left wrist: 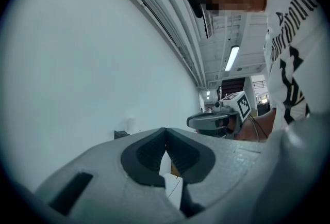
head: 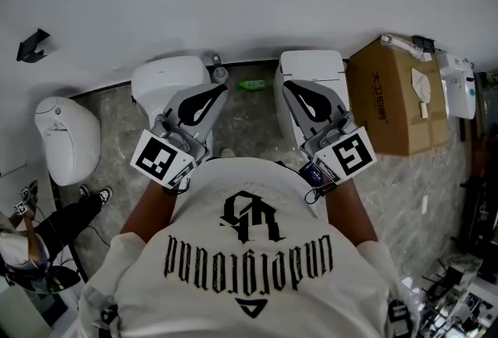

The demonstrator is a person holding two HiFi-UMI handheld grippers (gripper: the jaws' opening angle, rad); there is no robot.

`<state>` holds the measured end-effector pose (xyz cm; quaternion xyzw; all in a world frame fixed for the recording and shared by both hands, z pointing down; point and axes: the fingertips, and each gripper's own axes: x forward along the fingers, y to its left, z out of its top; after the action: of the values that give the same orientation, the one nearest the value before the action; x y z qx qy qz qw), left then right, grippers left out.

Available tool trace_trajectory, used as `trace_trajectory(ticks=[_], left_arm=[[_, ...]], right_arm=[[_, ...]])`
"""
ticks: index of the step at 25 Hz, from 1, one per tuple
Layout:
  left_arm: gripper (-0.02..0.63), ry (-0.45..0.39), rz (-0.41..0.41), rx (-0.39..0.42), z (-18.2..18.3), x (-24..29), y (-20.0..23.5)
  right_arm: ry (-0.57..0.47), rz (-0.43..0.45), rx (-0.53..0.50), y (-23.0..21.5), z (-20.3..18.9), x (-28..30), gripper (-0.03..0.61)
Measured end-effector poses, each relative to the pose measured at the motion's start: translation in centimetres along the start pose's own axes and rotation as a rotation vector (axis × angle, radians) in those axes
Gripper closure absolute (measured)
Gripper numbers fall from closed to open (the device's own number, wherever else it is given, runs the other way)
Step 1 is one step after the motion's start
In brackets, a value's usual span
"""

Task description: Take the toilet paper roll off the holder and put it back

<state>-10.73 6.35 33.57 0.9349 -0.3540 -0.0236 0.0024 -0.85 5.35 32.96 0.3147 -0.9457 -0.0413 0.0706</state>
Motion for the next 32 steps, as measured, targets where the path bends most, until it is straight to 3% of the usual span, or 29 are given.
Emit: trace_trajectory(ticks=[11, 15, 24, 32], left_arm=[[0.600, 0.021, 0.014, 0.016, -0.5, 3.4, -9.5], [0.600, 0.034, 0.061, -0.001, -1.4, 3.5, -12.6], [0.600, 0.052, 0.136, -0.035, -2.2, 2.4, -16.0], [0.600, 0.029, 0.103, -0.025, -1.8, 3.7, -18.5]], right_arm=[[0.011, 0.065, 0.025, -1.2, -2.3, -9.4, 0.563], [0.018, 0.095, 0.043, -0.8, -3.9, -12.8, 0.563], [0.027, 0.137, 0.042, 0.4, -4.7, -17.0, 0.563], [0.019, 0.123, 0.054, -0.3, -4.9, -19.5, 0.563]])
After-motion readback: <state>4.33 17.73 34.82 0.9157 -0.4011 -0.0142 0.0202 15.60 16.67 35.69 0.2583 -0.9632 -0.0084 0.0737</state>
